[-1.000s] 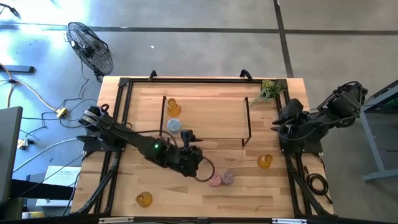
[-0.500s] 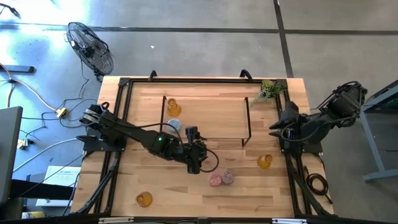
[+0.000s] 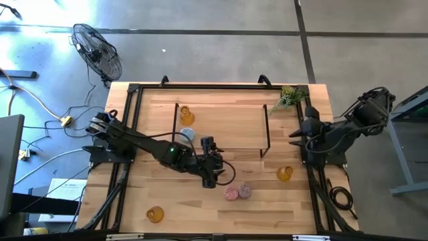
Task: Pick & Place candle stick holders
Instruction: Put the top yellow glass candle holder on the shelf aligned with the other glass candle holder
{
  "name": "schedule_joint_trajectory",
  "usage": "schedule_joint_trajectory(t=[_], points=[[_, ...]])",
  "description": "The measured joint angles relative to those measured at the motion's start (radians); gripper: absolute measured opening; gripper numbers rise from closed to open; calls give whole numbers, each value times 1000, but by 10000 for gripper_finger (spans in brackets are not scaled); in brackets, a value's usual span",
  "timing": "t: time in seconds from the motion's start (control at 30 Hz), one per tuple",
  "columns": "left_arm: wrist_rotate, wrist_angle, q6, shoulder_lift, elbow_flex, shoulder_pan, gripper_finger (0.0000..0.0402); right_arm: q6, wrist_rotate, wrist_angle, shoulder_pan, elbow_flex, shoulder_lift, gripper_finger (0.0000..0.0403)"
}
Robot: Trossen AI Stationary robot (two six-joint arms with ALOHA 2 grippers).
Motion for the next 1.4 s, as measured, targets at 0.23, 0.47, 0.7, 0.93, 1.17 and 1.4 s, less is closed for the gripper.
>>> schedule_joint_trajectory(t=[0.23, 0.47, 0.7, 0.93, 1.17, 1.4], points=[[0, 2, 0, 0, 0, 0, 335, 2, -131, 38, 0, 0, 4, 104], [0, 2, -4, 0, 0, 0, 335, -94, -89, 74, 0, 0, 3, 103], [1, 0, -4, 0, 0, 0, 335, -156, -153, 127, 0, 0, 3, 103], [2, -6, -4, 0, 0, 0, 335, -155, -174, 133, 0, 0, 3, 103], [3, -7, -4, 0, 0, 0, 335, -188, -204, 180, 0, 0, 2, 103], [3, -7, -4, 0, 0, 0, 335, -288, -201, 197, 0, 0, 2, 103]])
